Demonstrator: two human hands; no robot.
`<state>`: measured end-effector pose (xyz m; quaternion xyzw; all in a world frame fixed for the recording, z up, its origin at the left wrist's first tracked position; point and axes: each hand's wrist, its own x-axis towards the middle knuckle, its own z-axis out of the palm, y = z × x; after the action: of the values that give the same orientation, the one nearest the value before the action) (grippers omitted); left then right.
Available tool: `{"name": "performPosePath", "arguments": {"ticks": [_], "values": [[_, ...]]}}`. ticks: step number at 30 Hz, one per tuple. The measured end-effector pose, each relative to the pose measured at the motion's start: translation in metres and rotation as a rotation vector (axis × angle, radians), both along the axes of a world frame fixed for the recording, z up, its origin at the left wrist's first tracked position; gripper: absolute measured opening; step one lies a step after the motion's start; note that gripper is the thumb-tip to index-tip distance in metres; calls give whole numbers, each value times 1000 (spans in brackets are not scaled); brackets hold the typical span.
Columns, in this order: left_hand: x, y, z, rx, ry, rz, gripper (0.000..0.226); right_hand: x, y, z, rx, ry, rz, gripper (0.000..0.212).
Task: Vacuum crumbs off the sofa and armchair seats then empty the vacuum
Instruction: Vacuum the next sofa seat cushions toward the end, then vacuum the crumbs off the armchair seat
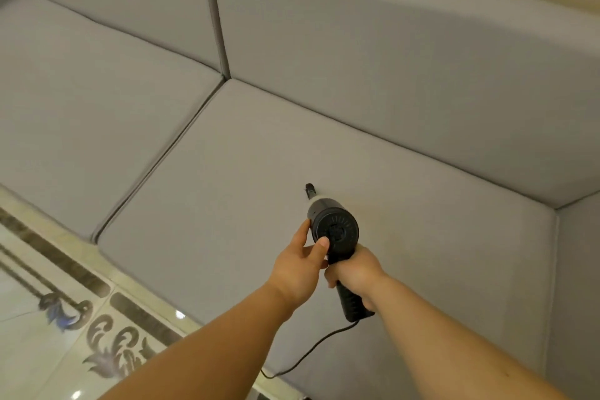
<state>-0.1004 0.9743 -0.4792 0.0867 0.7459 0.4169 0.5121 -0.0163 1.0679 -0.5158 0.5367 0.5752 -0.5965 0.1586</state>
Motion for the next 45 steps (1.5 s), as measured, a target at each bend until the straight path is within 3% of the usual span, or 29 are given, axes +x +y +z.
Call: {"name": "performPosePath", "arguments": {"ticks": [12,20,30,37,45], "values": [[16,-127,19,18,-13,33,63,17,-123,27,8,13,43,33],[-18,-288,93,179,114,138,63,-27,-269,103,122,138,141,35],[-116,-565,234,256,424,495,63,-174,-532,244,158,461,472,34],[-188,-669,265,329,493,728,60,-272,-633,287,186,572,682,31],[-324,-747,274,303,541,900,55,-432,-713,289,138,675,831,33]]}}
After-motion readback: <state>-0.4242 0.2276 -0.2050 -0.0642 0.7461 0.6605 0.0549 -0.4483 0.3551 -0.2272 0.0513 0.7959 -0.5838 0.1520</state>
